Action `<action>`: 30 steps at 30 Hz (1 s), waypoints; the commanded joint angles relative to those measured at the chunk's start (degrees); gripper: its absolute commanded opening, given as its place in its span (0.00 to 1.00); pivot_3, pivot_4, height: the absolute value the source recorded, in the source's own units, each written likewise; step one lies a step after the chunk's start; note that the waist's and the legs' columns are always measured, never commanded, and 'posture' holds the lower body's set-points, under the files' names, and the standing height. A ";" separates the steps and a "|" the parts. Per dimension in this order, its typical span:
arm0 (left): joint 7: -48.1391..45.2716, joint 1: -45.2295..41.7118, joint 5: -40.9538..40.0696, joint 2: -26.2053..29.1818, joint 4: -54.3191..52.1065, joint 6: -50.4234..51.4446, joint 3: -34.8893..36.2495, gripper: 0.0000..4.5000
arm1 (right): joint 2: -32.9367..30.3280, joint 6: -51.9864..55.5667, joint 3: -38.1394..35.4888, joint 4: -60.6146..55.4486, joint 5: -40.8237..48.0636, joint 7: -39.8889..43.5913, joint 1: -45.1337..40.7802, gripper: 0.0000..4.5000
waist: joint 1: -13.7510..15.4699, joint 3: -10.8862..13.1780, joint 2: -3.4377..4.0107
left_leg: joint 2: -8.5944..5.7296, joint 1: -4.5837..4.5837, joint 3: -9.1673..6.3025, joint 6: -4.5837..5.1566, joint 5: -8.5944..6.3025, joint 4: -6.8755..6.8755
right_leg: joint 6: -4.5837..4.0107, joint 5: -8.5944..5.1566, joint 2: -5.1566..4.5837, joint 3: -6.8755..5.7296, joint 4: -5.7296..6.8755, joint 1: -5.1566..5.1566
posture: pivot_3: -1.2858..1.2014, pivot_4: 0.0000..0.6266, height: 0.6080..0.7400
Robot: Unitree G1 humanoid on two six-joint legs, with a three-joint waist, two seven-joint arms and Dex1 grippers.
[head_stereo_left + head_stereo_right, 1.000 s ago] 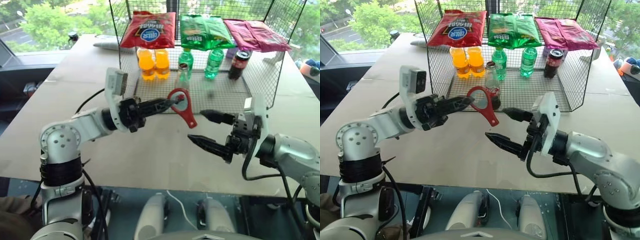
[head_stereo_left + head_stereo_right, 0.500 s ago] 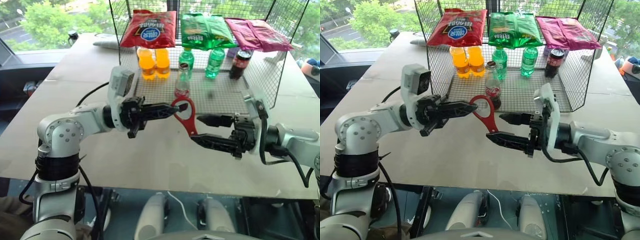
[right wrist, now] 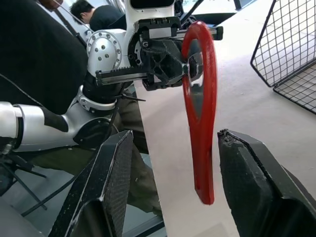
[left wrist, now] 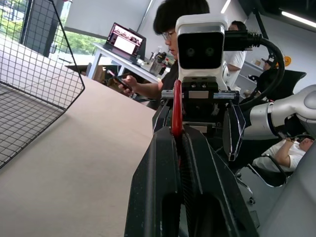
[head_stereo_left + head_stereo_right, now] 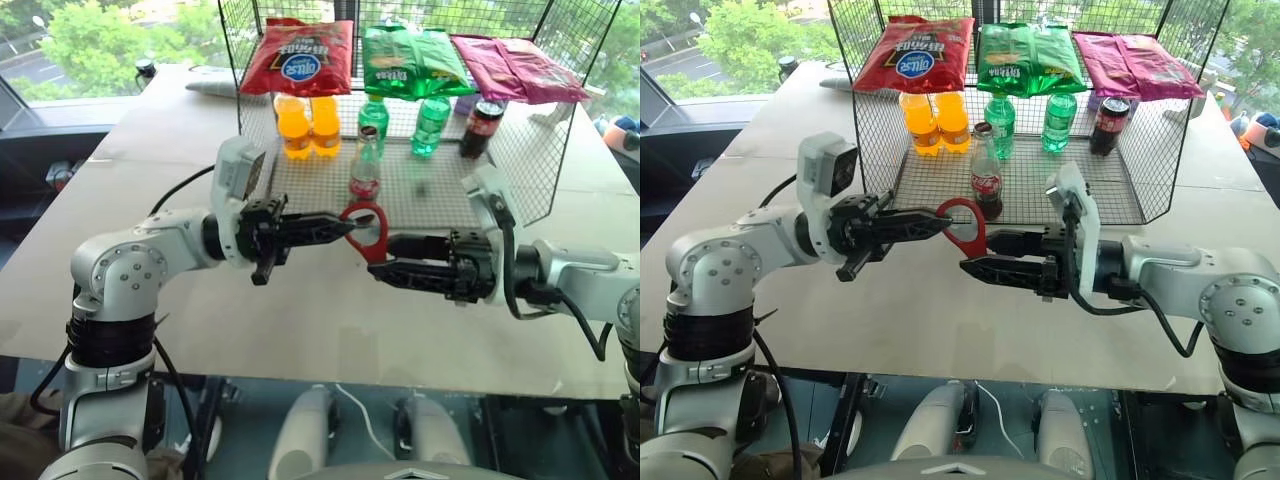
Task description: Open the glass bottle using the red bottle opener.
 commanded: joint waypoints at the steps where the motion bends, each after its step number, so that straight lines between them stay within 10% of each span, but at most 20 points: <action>1: -1.00 0.23 -0.15 0.67 -2.28 -1.18 0.05 0.00 | 0.24 -0.33 0.07 -0.53 0.26 0.34 -0.74 0.61 | 0.04 0.00 0.00 | 0.00 0.00 0.00 0.00 0.00 -0.01 | 0.00 0.00 0.00 -0.01 0.00 -0.01 | 0.52 0.24 1.00; 8: -1.81 0.45 0.48 0.89 -1.86 -2.12 -0.03 0.00 | 0.15 -0.10 0.78 -1.22 -1.72 1.76 0.82 0.04 | 0.03 0.01 0.01 | 0.00 -0.05 0.00 0.00 0.00 -0.01 | 0.01 0.00 0.01 -0.02 -0.02 -0.05 | 0.52 0.24 1.00; 18: -1.54 -0.43 -1.09 0.52 0.10 -0.59 0.30 0.00 | 0.23 -0.36 1.03 -2.61 -4.46 3.07 2.83 0.02 | 0.03 0.01 0.00 | 0.00 -0.08 0.00 0.00 0.00 -0.03 | 0.02 0.00 0.02 -0.02 -0.05 -0.06 | 0.52 0.24 1.00; 27: 7.74 2.88 -0.62 1.07 -1.56 -2.29 6.89 0.95 | 1.05 -5.93 -1.67 -6.87 -18.09 -1.16 7.68 0.00 | 0.02 0.01 0.00 | 0.00 -0.09 -0.01 0.00 0.00 -0.06 | 0.03 -0.01 0.02 -0.03 -0.07 -0.08 | 0.52 0.24 1.00; 30: 16.09 4.37 7.16 -1.00 -3.87 -8.74 7.46 0.98 | 0.88 -8.71 -1.61 -9.31 -27.30 -4.22 9.20 0.00 | 0.08 0.01 -0.01 | -0.01 -0.09 0.01 0.00 0.00 -0.09 | 0.03 -0.01 0.02 -0.02 -0.09 -0.09 | 0.52 0.24 1.00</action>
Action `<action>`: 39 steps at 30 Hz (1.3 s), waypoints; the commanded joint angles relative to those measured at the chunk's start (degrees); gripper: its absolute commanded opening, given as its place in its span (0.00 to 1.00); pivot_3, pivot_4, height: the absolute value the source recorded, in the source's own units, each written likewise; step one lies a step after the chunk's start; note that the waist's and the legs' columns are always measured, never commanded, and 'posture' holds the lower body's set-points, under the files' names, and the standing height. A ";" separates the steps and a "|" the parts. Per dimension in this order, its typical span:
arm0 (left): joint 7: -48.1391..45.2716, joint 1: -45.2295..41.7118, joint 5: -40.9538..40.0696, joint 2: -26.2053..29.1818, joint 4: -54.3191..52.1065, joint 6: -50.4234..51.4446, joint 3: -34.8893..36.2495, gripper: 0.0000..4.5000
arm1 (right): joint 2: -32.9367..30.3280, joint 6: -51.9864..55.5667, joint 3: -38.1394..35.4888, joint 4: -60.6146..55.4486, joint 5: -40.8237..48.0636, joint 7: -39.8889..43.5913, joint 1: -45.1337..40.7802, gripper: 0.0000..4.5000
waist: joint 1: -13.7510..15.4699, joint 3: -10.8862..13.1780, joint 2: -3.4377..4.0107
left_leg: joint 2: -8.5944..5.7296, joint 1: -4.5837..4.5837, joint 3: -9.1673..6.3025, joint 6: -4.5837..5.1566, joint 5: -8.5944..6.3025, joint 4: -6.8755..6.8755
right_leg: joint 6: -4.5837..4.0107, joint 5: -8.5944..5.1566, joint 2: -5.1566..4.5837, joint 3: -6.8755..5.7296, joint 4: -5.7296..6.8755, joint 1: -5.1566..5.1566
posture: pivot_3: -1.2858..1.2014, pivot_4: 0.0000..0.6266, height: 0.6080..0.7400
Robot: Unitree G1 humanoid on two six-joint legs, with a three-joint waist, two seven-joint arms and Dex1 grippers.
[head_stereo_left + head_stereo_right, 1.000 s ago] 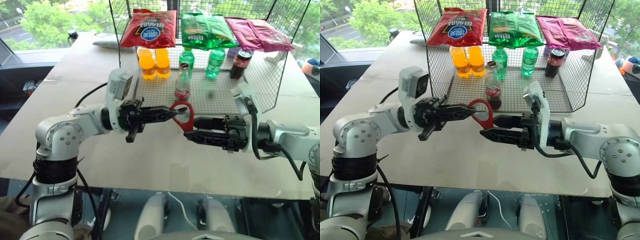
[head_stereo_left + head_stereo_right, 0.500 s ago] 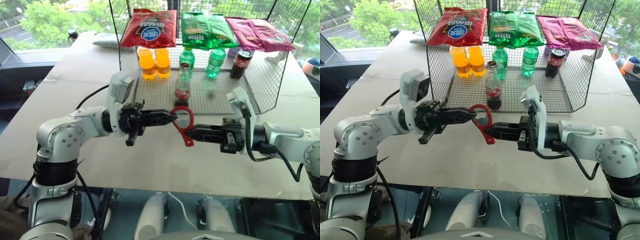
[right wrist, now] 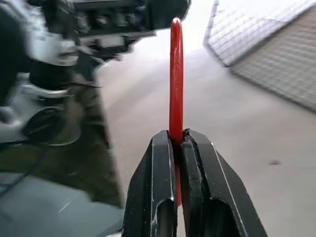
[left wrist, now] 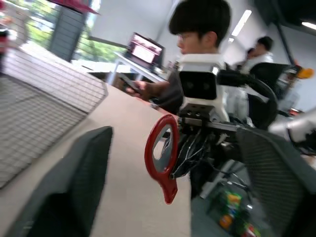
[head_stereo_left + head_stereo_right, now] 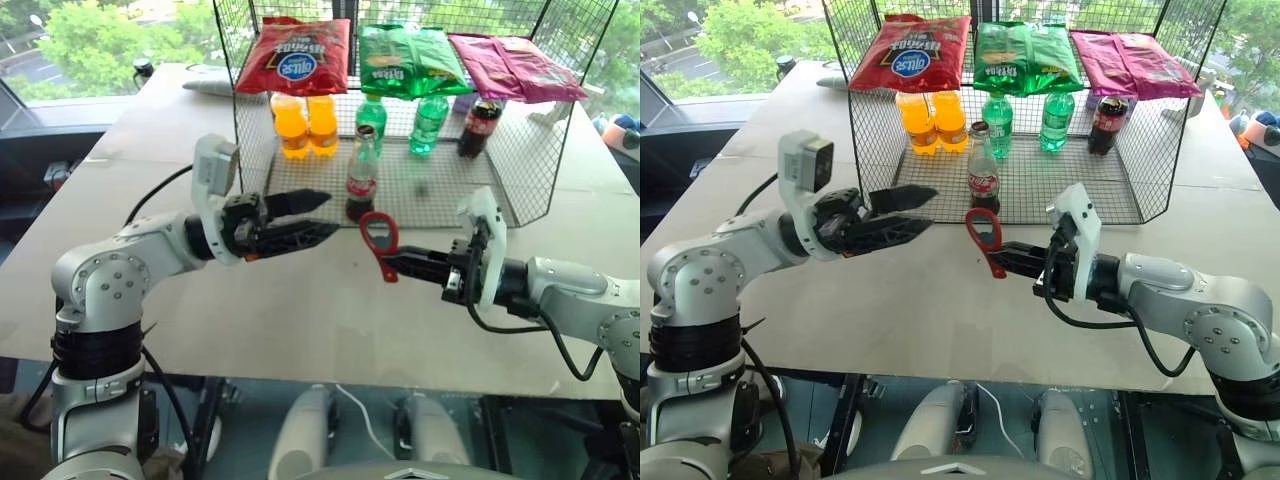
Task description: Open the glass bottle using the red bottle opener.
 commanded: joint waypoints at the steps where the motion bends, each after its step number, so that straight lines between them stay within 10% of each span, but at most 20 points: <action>1: 10.64 0.51 9.74 -1.98 -4.16 -8.17 1.14 0.98 | -0.50 -5.24 -1.51 -4.86 -12.43 -3.19 0.89 0.00 | 0.18 0.00 -0.01 | -0.01 0.00 0.00 0.00 0.00 0.00 | 0.00 0.00 -0.01 0.00 0.00 0.00 | 0.52 0.24 1.00; 8: 25.38 -4.44 22.56 -9.77 0.24 -13.70 -3.91 0.98 | -1.84 -13.05 6.59 -7.54 -41.82 -8.61 0.75 0.00 | 0.46 0.00 -0.02 | -0.09 -0.05 -0.01 -0.02 0.00 0.00 | 0.03 0.01 -0.01 -0.05 -0.12 -0.02 | 0.52 0.24 1.00; 35: 8.69 -22.05 42.64 -20.76 32.53 -35.64 -17.48 0.98 | 9.26 -10.24 4.73 -9.39 -56.58 -6.11 4.91 0.00 | 0.08 0.02 -0.05 | -0.19 -0.12 0.00 -0.02 0.03 0.00 | 0.33 0.17 0.11 -0.04 -0.15 0.04 | 0.52 0.24 1.00; 39: 6.92 -23.10 44.74 -22.82 38.01 -39.15 -18.04 0.72 | 9.97 -9.59 4.42 -9.79 -57.32 -5.96 4.74 0.00 | 0.03 0.02 -0.05 | -0.22 -0.12 0.00 -0.02 0.03 0.01 | 0.33 0.17 0.12 -0.04 -0.14 0.04 | 0.52 0.24 1.00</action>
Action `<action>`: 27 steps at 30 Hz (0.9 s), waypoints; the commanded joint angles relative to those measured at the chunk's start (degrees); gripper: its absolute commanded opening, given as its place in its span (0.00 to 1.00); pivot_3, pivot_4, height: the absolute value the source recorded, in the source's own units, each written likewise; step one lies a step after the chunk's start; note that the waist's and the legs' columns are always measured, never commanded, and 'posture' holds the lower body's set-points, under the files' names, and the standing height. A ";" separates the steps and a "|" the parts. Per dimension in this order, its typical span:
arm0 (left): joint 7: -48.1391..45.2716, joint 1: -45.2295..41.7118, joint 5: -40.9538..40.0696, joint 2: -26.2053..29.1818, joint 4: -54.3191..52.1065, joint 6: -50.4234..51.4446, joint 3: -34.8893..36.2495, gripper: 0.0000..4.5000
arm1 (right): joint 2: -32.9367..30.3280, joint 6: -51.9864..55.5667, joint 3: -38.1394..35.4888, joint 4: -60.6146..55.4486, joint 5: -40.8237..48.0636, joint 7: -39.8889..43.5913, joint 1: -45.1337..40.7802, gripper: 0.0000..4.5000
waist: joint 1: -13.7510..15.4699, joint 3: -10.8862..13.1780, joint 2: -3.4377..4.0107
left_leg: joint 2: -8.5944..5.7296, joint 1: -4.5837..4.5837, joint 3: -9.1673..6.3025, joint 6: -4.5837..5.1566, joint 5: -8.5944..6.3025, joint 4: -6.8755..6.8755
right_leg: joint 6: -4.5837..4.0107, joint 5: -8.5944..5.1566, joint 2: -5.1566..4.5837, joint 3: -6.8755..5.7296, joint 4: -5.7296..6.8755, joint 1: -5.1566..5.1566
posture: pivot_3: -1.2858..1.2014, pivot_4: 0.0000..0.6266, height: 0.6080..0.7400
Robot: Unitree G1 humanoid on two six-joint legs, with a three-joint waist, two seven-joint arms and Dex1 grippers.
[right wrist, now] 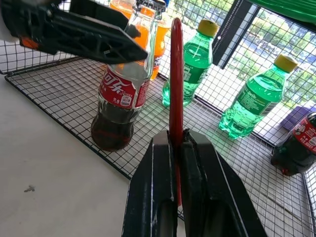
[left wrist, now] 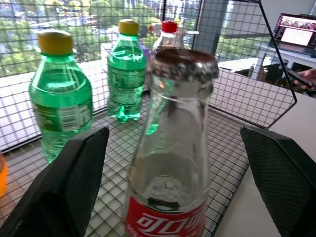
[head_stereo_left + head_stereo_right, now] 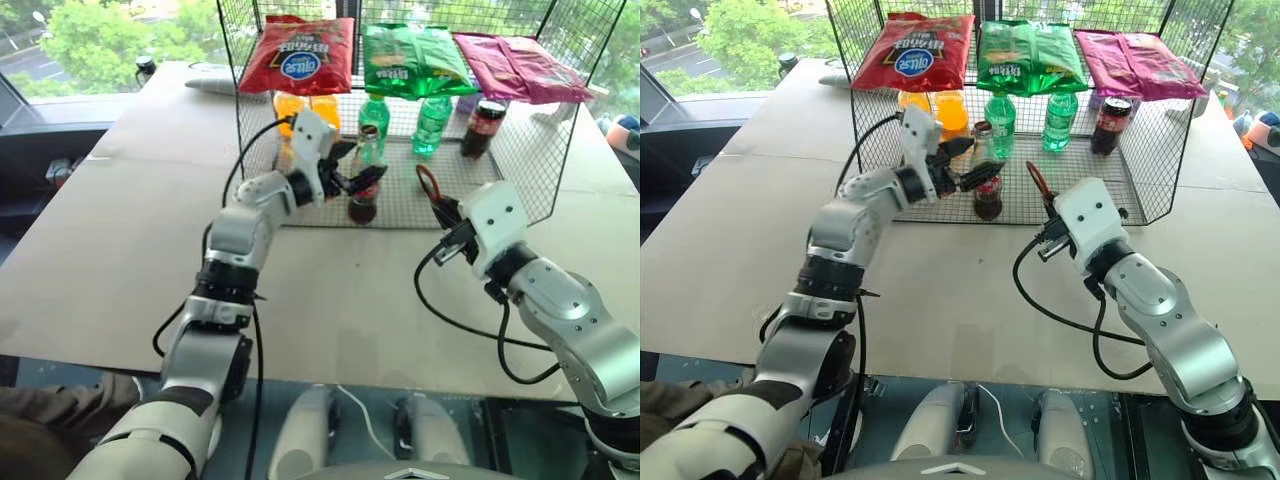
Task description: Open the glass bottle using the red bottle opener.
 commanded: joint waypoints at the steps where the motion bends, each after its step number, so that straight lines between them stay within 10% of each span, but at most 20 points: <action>1: -1.76 -2.38 1.85 -1.12 3.31 -4.16 -0.25 0.61 | 0.35 0.18 -2.59 -2.97 -1.24 0.44 -0.26 0.00 | -0.01 0.00 0.00 | 0.00 0.00 0.00 0.00 0.00 0.00 | 0.00 0.00 0.00 0.00 0.00 0.00 | 0.52 0.24 1.00; 3: -2.20 -2.95 2.12 -1.47 4.68 -5.31 0.09 0.46 | 0.46 0.55 -3.07 -3.29 -1.51 0.63 -0.22 0.00 | 0.00 0.00 0.00 | 0.00 0.00 0.00 0.01 0.00 0.01 | 0.00 0.00 0.01 0.00 0.01 0.00 | 0.52 0.24 1.00; 27: -7.27 5.05 -5.71 0.84 -16.25 1.88 3.73 0.46 | 1.83 -2.14 -2.98 1.32 -7.43 3.90 -4.32 0.00 | -0.06 0.01 0.00 | 0.06 -0.04 -0.04 -0.01 0.01 0.09 | 0.01 0.02 0.00 0.01 0.06 0.00 | 0.52 0.24 1.00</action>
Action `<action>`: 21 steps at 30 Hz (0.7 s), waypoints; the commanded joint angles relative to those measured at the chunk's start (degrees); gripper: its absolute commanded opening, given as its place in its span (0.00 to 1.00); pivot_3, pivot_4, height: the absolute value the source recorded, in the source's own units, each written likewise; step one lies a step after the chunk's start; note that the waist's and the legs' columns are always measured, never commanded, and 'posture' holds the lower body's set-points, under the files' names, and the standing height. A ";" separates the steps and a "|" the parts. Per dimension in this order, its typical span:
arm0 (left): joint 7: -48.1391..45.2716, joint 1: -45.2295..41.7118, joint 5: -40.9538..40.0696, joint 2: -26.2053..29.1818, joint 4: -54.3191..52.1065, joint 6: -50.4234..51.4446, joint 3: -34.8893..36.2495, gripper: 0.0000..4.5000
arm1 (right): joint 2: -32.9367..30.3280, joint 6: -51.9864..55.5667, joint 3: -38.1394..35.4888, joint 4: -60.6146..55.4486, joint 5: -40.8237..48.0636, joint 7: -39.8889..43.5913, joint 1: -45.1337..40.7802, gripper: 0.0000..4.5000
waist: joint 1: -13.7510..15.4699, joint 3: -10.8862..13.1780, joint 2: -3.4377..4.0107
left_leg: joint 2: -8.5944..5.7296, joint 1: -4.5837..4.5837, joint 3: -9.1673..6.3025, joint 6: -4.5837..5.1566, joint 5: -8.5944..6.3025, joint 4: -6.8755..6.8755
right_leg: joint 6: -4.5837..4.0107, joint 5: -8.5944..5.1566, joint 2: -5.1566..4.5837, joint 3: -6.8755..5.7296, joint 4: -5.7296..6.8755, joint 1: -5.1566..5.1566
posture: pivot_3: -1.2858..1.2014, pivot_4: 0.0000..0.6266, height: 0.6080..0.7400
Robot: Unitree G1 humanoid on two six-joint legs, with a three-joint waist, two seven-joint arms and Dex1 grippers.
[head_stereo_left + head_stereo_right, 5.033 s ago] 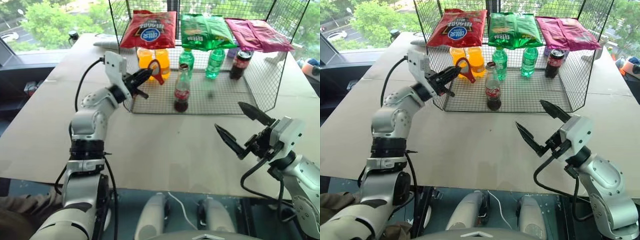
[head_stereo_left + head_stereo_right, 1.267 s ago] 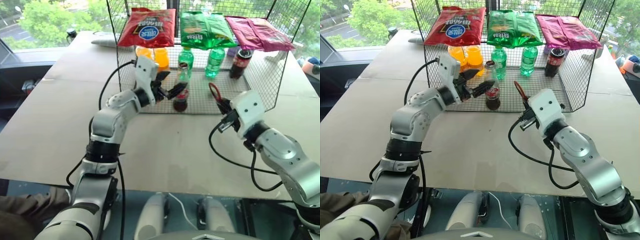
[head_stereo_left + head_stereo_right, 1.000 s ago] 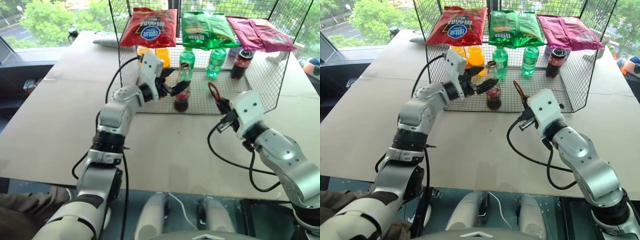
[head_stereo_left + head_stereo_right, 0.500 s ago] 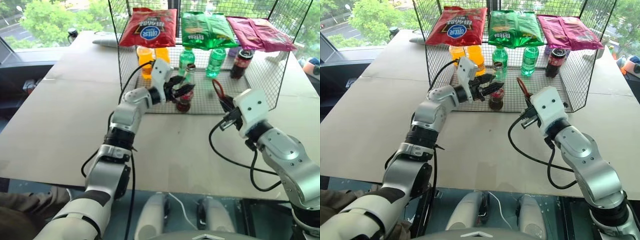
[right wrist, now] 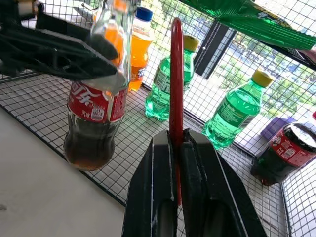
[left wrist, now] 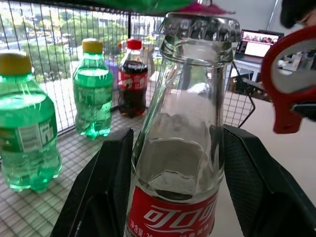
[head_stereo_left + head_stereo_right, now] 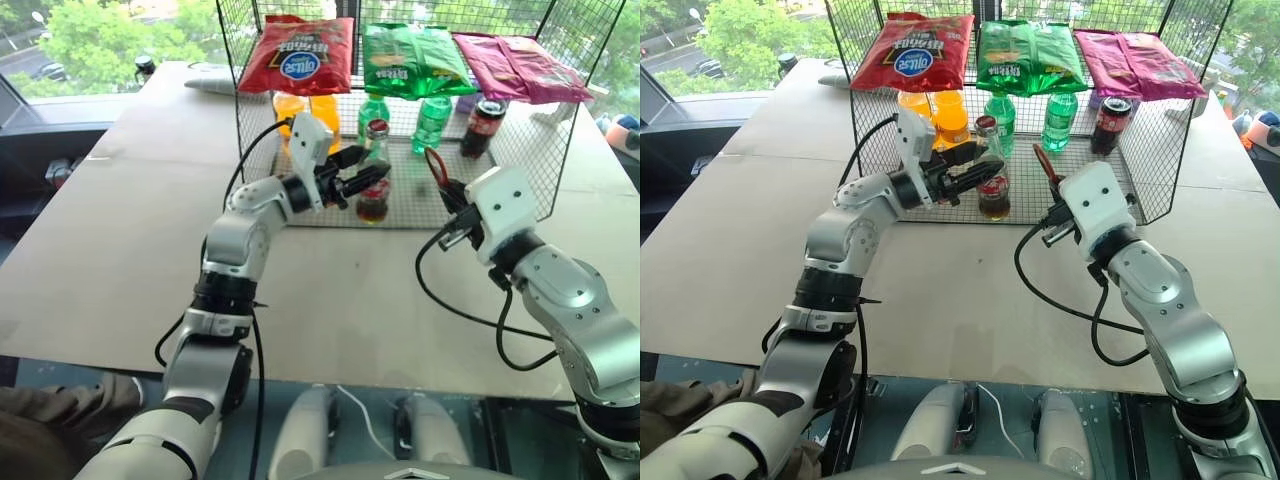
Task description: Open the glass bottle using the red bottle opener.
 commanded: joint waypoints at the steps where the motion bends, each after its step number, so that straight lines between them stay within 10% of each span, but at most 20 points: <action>1: -0.83 1.10 -3.02 0.94 -8.12 2.47 0.62 0.46 | -0.77 -3.01 -0.80 -0.25 -2.85 0.64 -1.60 0.00 | 0.02 0.00 0.00 | 0.00 0.00 0.00 -0.01 0.01 0.00 | 0.00 0.00 0.00 0.00 0.02 0.00 | 0.52 0.24 1.00; 21: -2.19 11.34 -1.98 2.62 -15.42 3.90 -3.42 0.46 | 2.89 -21.91 7.68 6.42 -18.83 1.60 3.77 0.00 | -0.05 0.00 0.01 | 0.02 0.04 -0.01 -0.18 0.11 0.22 | -0.01 -0.02 0.02 0.03 0.32 -0.03 | 0.52 0.24 1.00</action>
